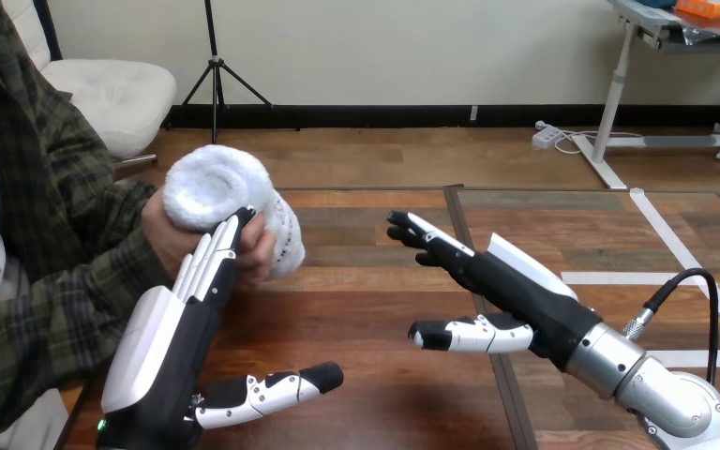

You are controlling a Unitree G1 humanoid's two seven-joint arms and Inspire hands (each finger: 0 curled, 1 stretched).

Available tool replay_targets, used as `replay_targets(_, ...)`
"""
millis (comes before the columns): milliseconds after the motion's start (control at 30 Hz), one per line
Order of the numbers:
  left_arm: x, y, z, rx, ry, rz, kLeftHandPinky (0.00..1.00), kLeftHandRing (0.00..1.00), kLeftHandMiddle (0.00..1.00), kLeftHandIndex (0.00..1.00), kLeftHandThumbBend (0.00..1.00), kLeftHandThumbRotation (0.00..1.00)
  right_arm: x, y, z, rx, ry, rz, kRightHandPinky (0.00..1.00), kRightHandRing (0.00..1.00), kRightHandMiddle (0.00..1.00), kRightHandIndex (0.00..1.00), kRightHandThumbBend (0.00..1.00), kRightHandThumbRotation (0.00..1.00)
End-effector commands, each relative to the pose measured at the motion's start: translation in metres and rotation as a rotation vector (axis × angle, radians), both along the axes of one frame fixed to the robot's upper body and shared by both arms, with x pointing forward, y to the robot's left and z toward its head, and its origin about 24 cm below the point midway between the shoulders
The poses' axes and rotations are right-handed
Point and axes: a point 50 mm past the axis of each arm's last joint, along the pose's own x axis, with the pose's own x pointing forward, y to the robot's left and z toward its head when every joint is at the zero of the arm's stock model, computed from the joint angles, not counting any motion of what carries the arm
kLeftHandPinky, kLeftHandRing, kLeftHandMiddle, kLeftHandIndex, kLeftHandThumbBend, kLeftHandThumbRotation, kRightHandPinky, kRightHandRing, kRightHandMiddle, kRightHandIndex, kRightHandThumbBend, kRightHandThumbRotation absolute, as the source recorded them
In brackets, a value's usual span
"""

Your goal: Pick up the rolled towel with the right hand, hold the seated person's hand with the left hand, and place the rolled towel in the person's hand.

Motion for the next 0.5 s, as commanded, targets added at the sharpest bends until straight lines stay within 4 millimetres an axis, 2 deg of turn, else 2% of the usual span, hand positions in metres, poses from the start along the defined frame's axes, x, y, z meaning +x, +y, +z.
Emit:
replay_targets(0,0.0046,-0.0044,0.0023,-0.054,-0.022,-0.025,0.96,1.0,1.0,1.0,1.0,0.57,0.0063,-0.0038,0.0225,0.039,-0.089,-0.022,0.95,1.0,0.98,1.0,1.0,0.74)
replay_targets(467,0.0048,-0.0044,-0.0005,-0.089,-0.028,-0.031,0.94,1.0,1.0,1.0,1.0,0.57,0.0042,-0.005,0.0236,0.048,-0.091,-0.026,0.93,0.99,0.98,1.0,1.0,0.74)
